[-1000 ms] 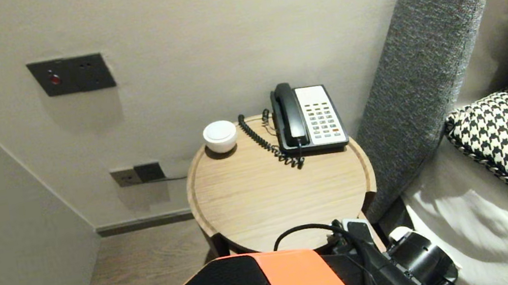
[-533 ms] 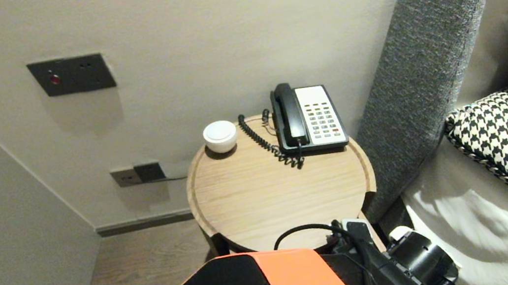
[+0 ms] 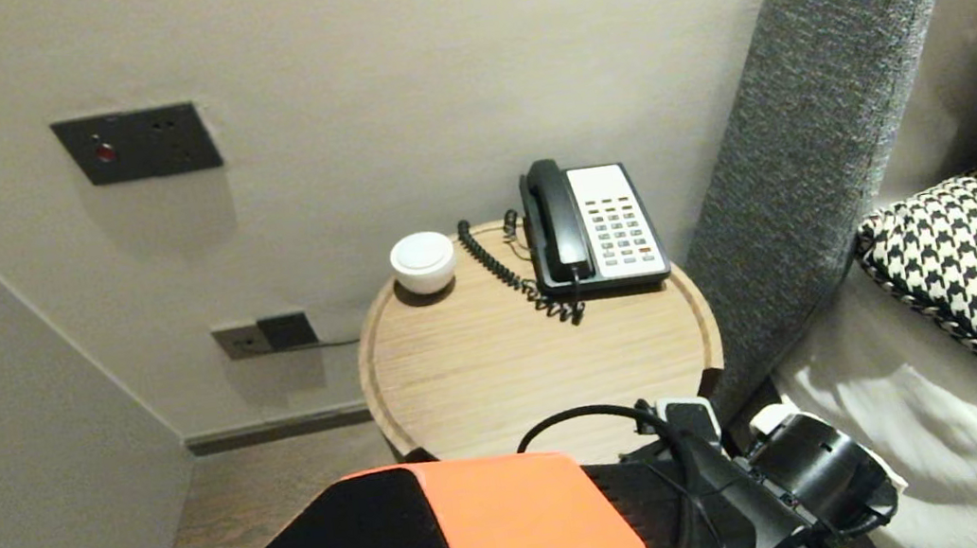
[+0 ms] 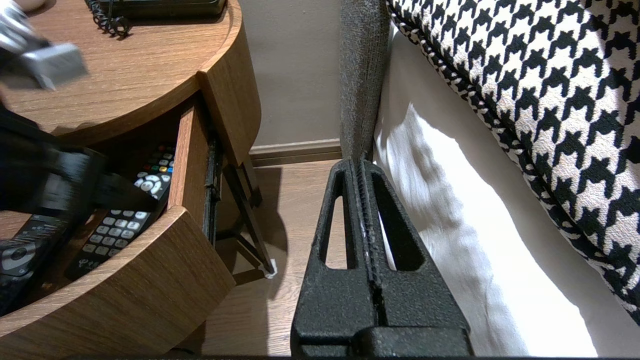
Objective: Put the remote controls on the table in the drawer one by one
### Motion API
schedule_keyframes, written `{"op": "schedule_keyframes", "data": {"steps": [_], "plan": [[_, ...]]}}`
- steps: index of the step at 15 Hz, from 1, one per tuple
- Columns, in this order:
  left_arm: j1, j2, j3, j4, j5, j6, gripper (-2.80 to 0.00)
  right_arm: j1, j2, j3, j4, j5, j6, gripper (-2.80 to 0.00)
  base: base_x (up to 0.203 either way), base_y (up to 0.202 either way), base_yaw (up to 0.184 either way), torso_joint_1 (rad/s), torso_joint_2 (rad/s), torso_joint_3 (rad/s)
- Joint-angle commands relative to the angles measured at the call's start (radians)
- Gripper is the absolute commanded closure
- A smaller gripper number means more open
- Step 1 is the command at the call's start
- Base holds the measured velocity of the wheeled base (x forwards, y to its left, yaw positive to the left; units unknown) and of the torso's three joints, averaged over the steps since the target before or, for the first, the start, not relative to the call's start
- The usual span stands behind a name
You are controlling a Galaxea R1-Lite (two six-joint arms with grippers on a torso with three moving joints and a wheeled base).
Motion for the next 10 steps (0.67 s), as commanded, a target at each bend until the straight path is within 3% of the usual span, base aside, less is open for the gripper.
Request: {"op": "schedule_keyframes", "data": {"steps": [1,10], "plan": [[-0.004,-0.067,0.039,0.003,-0.002,-0.006,-2.80,0.000,0.000,0.040,-0.001,0.000,-0.001,0.00,0.000,0.000,0.000,0.000,0.00,0.000],[-0.005,-0.270,0.299,-0.008,-0.043,-0.049,-2.80,0.000,0.000,0.040,-0.001,0.000,0.000,0.00,0.000,0.000,0.000,0.000,0.00,0.000]]}}
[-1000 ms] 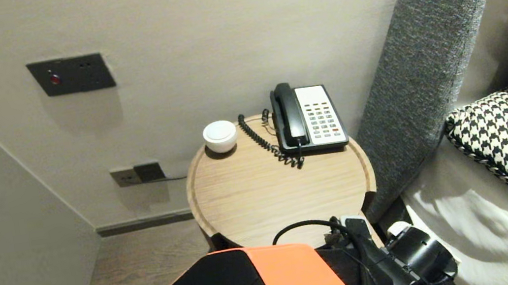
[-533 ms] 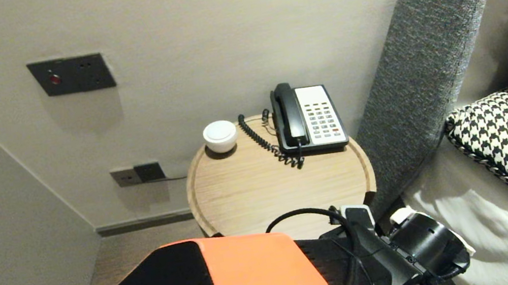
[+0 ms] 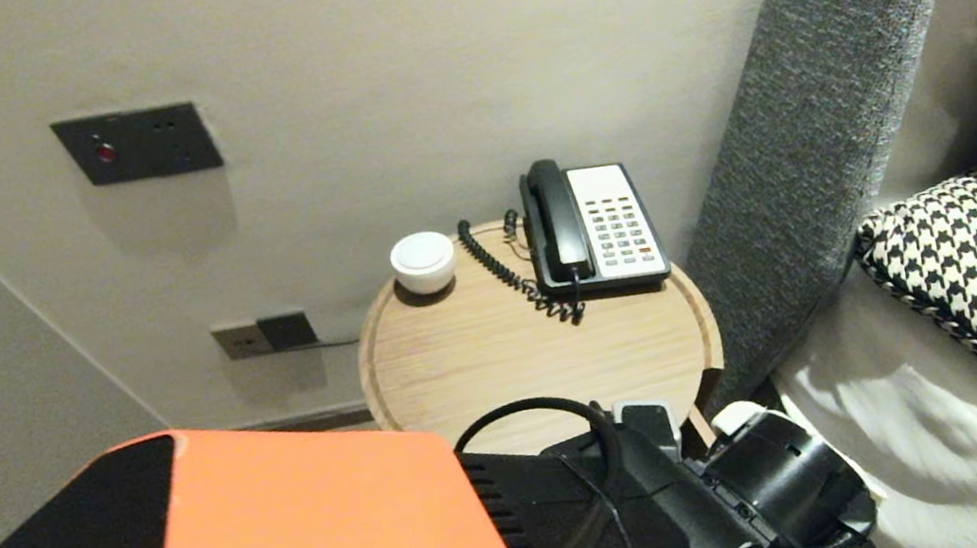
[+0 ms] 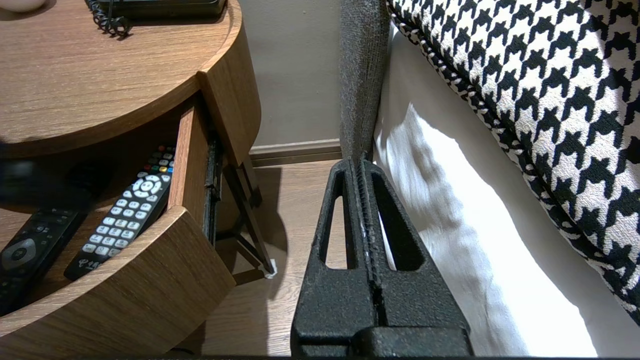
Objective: Put the remote controls on the table in the drawer one by one
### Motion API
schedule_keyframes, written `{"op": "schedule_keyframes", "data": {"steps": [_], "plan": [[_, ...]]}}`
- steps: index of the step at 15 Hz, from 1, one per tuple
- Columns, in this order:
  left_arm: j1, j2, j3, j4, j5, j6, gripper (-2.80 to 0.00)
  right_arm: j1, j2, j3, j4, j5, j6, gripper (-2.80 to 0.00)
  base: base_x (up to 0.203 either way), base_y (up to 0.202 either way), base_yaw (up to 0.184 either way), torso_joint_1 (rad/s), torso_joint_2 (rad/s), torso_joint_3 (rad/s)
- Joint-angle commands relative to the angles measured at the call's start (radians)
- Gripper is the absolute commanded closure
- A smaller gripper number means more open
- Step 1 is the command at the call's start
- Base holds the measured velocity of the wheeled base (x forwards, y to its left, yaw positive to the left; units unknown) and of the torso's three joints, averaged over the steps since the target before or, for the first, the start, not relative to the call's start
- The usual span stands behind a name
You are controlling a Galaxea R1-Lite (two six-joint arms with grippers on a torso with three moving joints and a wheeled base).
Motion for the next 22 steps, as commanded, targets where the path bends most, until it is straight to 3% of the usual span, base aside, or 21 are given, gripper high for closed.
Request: {"op": "schedule_keyframes", "data": {"steps": [1,3,11,16,19,22], "plan": [[0.000,-0.100,0.070,0.003,-0.002,-0.006,-2.80,0.000,0.000,0.040,-0.001,0.000,0.000,0.00,0.000,0.000,0.000,0.000,0.00,0.000],[0.000,-0.161,0.110,0.003,-0.013,-0.010,0.00,0.000,0.000,0.040,-0.001,0.000,0.000,0.00,0.000,0.000,0.000,0.000,0.00,0.000],[0.044,-0.386,0.285,0.024,-0.029,0.010,0.00,0.000,0.000,0.040,-0.001,0.000,0.000,0.00,0.000,0.000,0.000,0.000,0.00,0.000],[0.118,-0.598,0.404,0.154,-0.112,0.041,0.00,0.000,0.000,0.040,-0.001,0.000,-0.001,0.00,0.000,0.000,0.000,0.000,0.00,0.000],[0.124,-0.664,0.465,0.252,-0.202,0.077,0.00,0.000,0.000,0.040,-0.001,0.000,0.000,0.00,0.000,0.000,0.000,0.000,0.00,0.000],[0.118,-0.665,0.505,0.326,-0.232,0.081,0.00,0.000,0.000,0.040,-0.001,0.000,0.000,0.00,0.000,0.000,0.000,0.000,0.00,0.000]]}}
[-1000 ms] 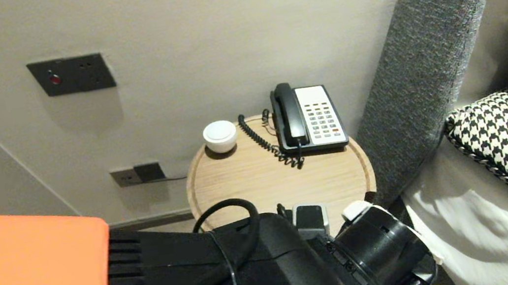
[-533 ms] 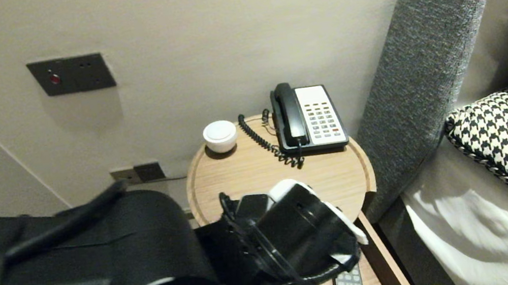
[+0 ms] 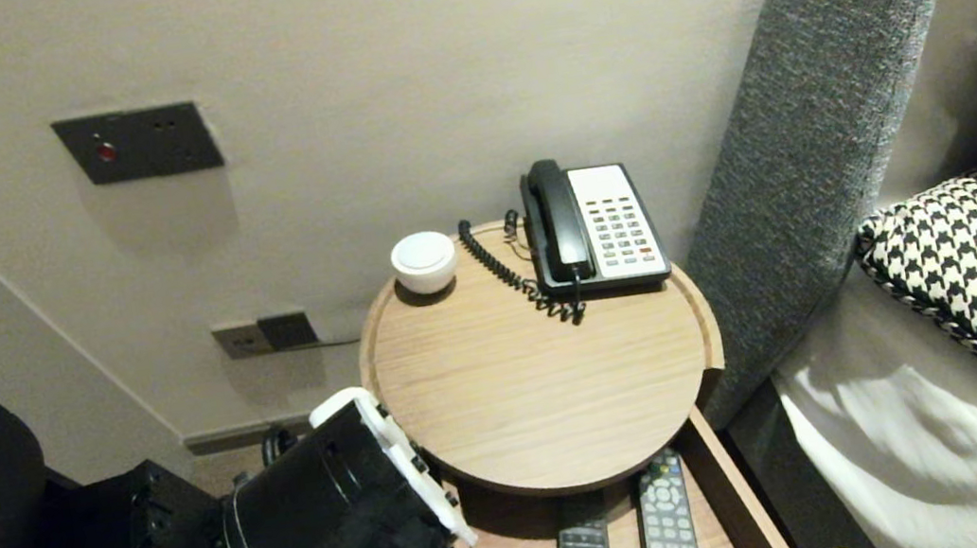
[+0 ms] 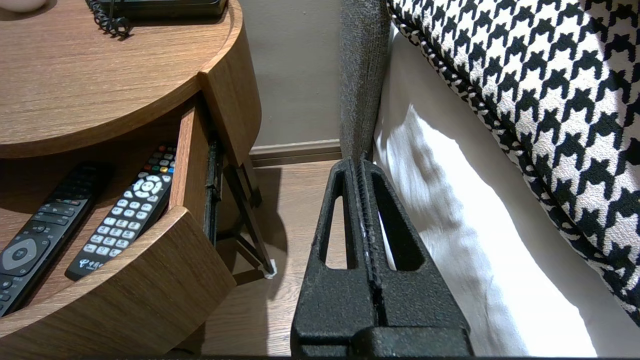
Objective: Put the remote controls on the table in the drawer one by one, then close the nightstand drawer
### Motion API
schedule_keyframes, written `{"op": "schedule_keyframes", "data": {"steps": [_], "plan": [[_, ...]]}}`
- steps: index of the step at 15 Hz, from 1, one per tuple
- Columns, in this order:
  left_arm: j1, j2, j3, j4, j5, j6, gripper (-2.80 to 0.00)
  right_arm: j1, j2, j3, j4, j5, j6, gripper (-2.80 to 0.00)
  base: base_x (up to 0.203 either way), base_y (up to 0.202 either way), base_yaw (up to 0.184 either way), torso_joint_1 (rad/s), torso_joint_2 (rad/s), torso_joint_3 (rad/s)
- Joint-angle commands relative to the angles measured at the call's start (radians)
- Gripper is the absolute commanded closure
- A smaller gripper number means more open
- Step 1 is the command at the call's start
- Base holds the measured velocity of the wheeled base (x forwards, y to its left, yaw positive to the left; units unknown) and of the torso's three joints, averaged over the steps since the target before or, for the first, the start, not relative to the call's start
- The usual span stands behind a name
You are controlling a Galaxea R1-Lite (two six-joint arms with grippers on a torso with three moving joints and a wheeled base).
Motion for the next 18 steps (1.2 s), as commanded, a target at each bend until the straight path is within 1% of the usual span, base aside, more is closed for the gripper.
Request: {"op": "schedule_keyframes", "data": {"steps": [1,2,6,7,10,14,18], "plan": [[-0.007,-0.011,0.044,0.018,-0.002,0.017,0.00,0.000,0.000,0.040,-0.001,0.000,0.001,0.00,0.000,0.000,0.000,0.000,0.00,0.000],[-0.006,-0.006,0.056,0.021,-0.020,0.046,0.00,0.000,0.000,0.040,-0.001,0.000,0.001,0.00,0.000,0.000,0.000,0.000,0.00,0.000],[-0.007,0.015,0.067,0.041,-0.114,0.095,0.00,0.000,0.000,0.040,-0.001,0.000,0.001,0.00,0.000,0.000,0.000,0.000,0.00,0.000],[-0.006,0.027,0.069,0.036,-0.129,0.101,0.00,0.000,0.000,0.040,-0.001,0.000,-0.001,0.00,0.000,0.000,0.000,0.000,0.00,0.000],[-0.006,0.085,0.071,0.029,-0.139,0.118,0.00,0.000,0.000,0.040,-0.001,0.000,-0.001,0.00,0.000,0.000,0.000,0.000,0.00,0.000],[-0.005,0.136,0.083,-0.025,-0.153,0.136,0.00,0.000,0.000,0.040,-0.001,0.000,0.001,0.00,0.000,0.000,0.000,0.000,0.00,0.000],[-0.003,0.167,0.119,-0.096,-0.167,0.134,0.00,0.000,0.000,0.040,-0.001,0.000,0.001,0.00,0.000,0.000,0.000,0.000,0.00,0.000]]}}
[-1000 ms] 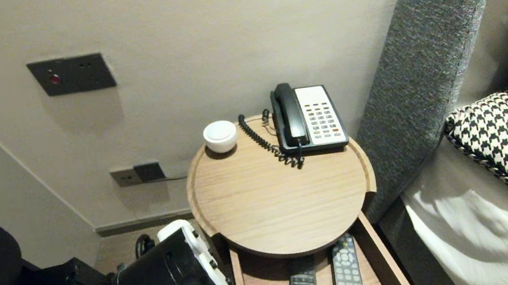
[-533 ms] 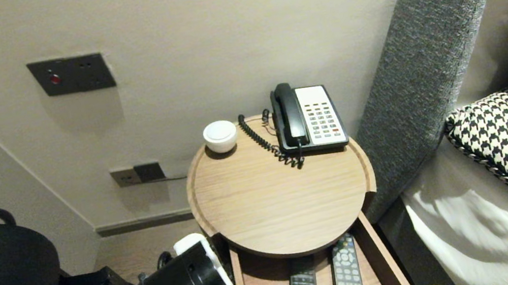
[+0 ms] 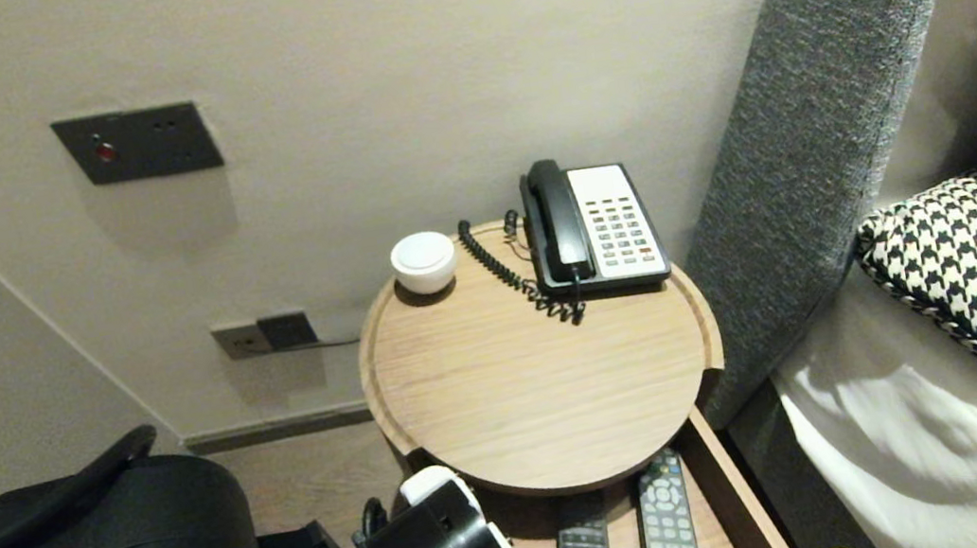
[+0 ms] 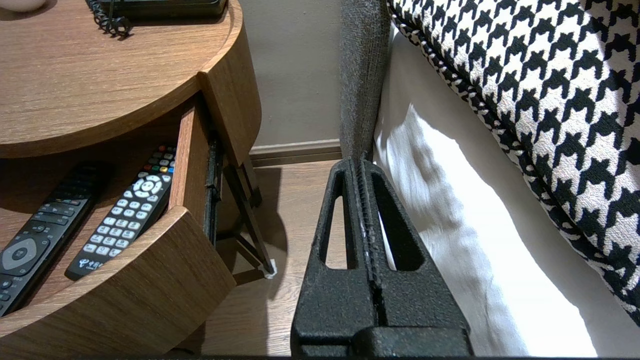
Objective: Close the nightstand drawer
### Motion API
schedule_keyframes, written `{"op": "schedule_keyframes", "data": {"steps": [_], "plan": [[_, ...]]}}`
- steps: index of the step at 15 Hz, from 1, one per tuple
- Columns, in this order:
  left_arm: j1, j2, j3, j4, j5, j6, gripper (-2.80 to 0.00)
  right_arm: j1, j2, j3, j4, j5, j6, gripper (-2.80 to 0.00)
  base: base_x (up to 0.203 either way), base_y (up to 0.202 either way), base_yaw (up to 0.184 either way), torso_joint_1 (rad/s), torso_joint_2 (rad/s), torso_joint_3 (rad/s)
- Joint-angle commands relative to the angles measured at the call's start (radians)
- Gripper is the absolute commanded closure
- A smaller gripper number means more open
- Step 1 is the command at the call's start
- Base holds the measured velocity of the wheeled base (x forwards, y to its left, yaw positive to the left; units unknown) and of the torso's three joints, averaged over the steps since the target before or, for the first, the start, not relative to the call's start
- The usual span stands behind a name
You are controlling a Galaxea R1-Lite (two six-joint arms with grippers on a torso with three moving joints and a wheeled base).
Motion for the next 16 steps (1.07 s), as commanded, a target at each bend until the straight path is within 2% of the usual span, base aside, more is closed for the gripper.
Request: {"op": "schedule_keyframes", "data": {"steps": [1,6,8,16], "plan": [[0.000,0.026,0.011,-0.008,-0.010,-0.002,0.00,0.000,0.000,0.040,-0.001,0.000,0.001,0.00,0.000,0.000,0.000,0.000,0.00,0.000],[-0.001,0.061,0.005,-0.016,-0.012,-0.003,0.00,0.000,0.000,0.040,-0.001,0.000,-0.001,0.00,0.000,0.000,0.000,0.000,0.00,0.000],[-0.001,0.093,0.007,-0.061,-0.012,-0.003,0.00,0.000,0.000,0.040,-0.001,0.000,0.000,0.00,0.000,0.000,0.000,0.000,0.00,0.000],[0.008,0.131,-0.052,-0.086,-0.009,0.001,0.00,0.000,0.000,0.040,-0.001,0.000,0.001,0.00,0.000,0.000,0.000,0.000,0.00,0.000]]}}
